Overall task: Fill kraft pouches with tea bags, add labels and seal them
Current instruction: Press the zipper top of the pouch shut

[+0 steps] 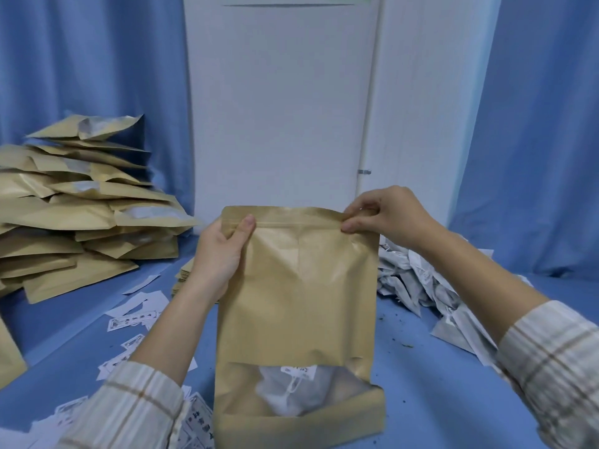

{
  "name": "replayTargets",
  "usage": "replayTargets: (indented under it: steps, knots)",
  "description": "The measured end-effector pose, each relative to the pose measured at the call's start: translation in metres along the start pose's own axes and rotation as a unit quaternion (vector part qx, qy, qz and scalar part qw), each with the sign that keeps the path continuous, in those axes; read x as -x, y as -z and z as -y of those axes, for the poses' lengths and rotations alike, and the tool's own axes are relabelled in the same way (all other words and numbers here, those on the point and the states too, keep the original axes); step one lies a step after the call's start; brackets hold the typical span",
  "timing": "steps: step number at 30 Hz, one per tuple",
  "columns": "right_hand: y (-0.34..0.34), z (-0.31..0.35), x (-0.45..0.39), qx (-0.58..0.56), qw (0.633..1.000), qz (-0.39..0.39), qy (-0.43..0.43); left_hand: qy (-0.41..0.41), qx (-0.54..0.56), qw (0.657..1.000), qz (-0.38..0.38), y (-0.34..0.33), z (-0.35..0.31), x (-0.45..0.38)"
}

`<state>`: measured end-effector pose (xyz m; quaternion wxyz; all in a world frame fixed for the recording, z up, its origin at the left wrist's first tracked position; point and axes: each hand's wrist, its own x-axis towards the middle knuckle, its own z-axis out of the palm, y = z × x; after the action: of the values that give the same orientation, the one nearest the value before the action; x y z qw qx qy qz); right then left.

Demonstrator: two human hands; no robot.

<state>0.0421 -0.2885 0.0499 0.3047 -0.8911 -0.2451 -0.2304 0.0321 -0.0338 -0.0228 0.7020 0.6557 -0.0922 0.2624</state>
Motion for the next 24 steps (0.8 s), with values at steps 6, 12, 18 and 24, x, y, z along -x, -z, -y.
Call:
replayTargets:
  steps: [6,12,18,24]
  knots:
    - [-0.010,0.017,-0.004,0.060,0.994,0.091,-0.026,-0.039,-0.015,0.998,0.040,-0.012,-0.008,0.007]
    - [-0.027,0.043,-0.021,0.062,0.997,0.042,0.027,-0.028,0.008,0.998,0.047,-0.023,-0.020,0.015]
    - [-0.030,0.050,-0.020,0.066,0.995,0.063,0.048,-0.049,-0.015,0.999,0.016,-0.026,-0.021,0.018]
    - [-0.050,0.061,-0.020,0.134,0.983,-0.059,0.113,-0.048,0.013,0.998,-0.023,-0.040,-0.029,0.023]
